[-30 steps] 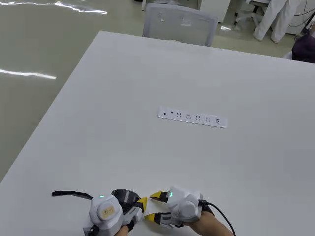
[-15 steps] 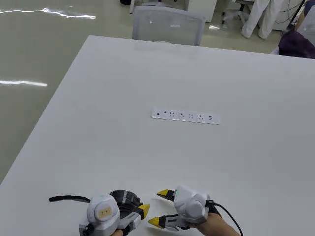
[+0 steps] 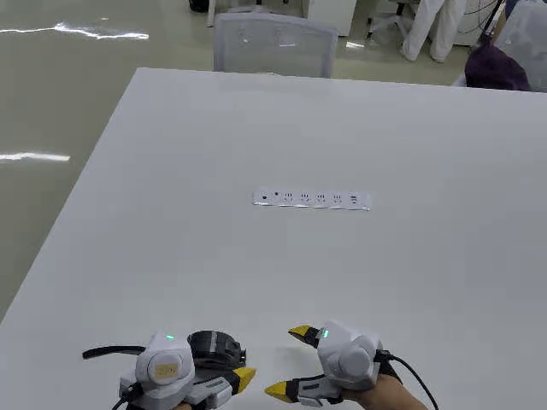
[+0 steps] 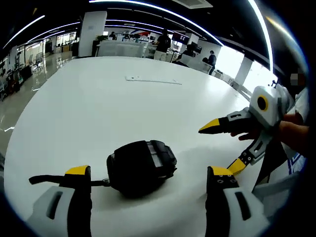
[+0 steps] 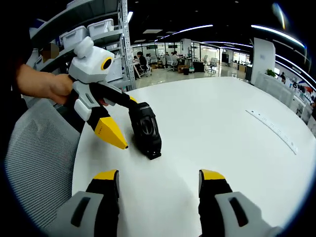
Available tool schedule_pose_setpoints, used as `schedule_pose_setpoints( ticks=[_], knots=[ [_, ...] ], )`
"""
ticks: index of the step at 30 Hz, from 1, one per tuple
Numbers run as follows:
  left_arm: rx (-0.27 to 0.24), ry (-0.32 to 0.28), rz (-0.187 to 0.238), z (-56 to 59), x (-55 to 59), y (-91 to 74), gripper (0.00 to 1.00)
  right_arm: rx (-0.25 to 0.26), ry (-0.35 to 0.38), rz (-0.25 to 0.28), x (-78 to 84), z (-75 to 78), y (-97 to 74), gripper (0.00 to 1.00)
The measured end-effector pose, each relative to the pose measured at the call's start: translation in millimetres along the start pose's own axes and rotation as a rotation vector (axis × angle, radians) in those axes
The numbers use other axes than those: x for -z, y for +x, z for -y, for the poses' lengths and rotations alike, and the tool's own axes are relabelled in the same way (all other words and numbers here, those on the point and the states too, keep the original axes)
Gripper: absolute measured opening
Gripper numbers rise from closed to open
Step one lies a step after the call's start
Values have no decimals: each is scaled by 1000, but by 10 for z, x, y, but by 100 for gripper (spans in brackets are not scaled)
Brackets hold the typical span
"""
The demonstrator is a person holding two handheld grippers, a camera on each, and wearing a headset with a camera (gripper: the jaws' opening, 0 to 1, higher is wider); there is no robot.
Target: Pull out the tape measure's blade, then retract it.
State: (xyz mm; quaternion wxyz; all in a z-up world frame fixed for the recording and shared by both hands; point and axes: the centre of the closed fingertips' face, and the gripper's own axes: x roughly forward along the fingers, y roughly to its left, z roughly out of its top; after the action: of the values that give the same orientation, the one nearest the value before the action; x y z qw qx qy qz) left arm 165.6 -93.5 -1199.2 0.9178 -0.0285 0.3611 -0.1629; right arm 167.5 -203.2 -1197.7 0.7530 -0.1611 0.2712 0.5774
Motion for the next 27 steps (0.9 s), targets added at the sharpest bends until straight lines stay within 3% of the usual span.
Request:
schedule_pose_setpoints(
  ticks=[6, 10, 21, 27],
  knots=[
    [48, 42, -3, 19, -19, -37, 97, 40, 47, 8, 31, 21, -132, 68],
    [48, 125, -32, -36, 26, -72, 97, 73, 75, 23, 19, 41, -250, 69],
    [132, 154, -38, -33, 61, -269, 99, 140, 109, 27, 107, 60, -509, 74],
    [153, 178, -17, -16, 45, -404, 99, 179, 132, 36, 165, 42, -656, 78]
  ],
)
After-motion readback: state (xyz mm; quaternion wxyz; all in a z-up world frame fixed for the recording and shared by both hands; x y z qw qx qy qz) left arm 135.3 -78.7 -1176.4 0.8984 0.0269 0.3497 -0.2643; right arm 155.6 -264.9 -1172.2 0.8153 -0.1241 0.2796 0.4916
